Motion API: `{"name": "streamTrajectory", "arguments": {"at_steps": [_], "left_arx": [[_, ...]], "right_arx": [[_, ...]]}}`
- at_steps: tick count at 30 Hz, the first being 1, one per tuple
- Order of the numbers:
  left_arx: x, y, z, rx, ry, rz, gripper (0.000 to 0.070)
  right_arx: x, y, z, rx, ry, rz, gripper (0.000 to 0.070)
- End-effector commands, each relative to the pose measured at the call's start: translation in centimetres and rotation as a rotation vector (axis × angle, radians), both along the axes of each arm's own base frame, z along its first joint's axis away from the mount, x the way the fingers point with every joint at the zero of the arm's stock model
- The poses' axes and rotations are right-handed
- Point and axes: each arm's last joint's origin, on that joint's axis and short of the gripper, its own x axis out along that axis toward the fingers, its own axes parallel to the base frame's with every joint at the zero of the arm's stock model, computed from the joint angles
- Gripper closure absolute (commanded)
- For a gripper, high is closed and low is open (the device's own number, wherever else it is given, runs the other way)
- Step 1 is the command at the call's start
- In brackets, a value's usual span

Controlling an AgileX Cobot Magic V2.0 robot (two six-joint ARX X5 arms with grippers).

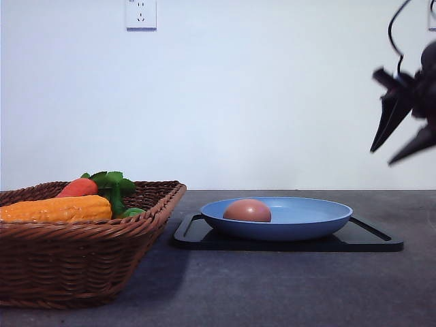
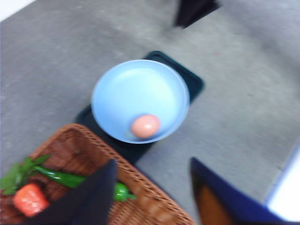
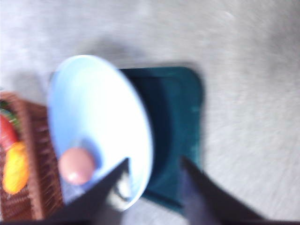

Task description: Transfer egg from basket to plate and serve

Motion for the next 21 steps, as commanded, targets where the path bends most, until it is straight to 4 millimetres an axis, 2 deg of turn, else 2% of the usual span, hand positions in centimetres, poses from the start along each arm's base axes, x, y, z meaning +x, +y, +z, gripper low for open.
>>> {"name": "streamTrajectory", "arguments": {"at_steps": [1, 2, 3, 4, 7, 14, 17, 21], "left_arx": [[0.7, -0.3, 0.2, 0.031, -0.041, -0.016, 0.0563], [1.3, -0.2, 0.0, 0.053, -0.047, -0.012, 0.0640], [1.8, -0.1, -0.2, 0.067, -0.049, -0.002, 0.0689], [2.3, 0.1, -0.3, 0.073, -0.046, 0.020, 0.0700], [4.2, 1.3, -0.8, 0.090, -0.027, 0.108, 0.0700], [7.5, 5.7, -2.2, 0.069, -0.009, 0.348, 0.0700], [8.0, 7.6, -3.1, 0.034, -0.008, 0.424, 0.0700], [7.1, 8.8, -4.8, -0.039, -0.063, 0.460, 0.0700]], "right_arx": [[-0.2, 0.4, 1.2, -0.012, -0.055, 0.041, 0.0674], [-0.6, 0.8, 1.8, -0.020, -0.074, 0.053, 0.0690], [-1.1, 1.2, 2.4, -0.030, -0.092, 0.068, 0.0700], [-1.5, 1.8, 2.9, -0.041, -0.110, 0.085, 0.0700], [-3.0, 3.9, 4.5, -0.125, -0.159, 0.131, 0.0700], [-7.6, 8.1, 7.2, -0.383, -0.336, 0.172, 0.0700], [-9.8, 9.4, 7.6, -0.459, -0.446, 0.171, 0.0700], [-12.8, 10.6, 6.6, -0.547, -0.578, 0.143, 0.0700]]}}
